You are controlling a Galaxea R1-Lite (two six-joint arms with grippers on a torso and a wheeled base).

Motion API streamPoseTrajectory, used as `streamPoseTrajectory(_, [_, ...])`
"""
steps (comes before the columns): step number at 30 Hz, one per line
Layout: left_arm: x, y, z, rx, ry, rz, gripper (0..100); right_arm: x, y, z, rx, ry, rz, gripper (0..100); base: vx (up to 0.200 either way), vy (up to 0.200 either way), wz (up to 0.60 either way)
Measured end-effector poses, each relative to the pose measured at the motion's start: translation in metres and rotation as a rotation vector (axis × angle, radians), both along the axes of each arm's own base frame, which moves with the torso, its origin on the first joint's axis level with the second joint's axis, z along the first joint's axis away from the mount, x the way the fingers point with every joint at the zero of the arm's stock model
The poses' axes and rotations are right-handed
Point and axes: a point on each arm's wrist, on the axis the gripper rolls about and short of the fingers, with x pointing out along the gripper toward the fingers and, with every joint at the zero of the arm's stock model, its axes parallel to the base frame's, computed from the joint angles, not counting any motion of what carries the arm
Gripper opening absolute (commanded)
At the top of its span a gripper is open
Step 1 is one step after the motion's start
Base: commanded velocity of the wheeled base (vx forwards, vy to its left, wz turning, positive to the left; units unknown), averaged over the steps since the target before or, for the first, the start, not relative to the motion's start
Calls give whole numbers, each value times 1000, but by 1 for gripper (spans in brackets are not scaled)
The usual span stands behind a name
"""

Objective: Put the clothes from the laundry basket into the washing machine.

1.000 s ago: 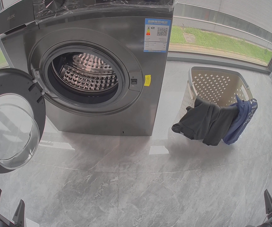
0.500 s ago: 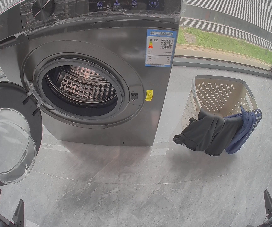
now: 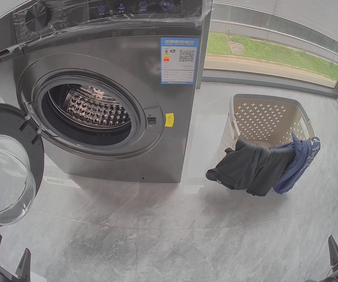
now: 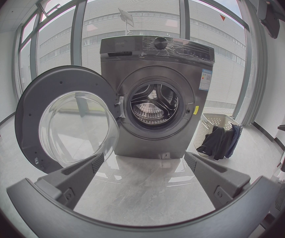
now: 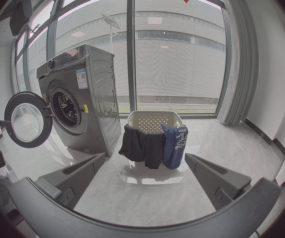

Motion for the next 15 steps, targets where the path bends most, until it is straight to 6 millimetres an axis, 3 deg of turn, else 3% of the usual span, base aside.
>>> streamPoseTrajectory(15, [0,0,0,0,0,1,100,0,0,0,0,0,0,100,0,-200,0])
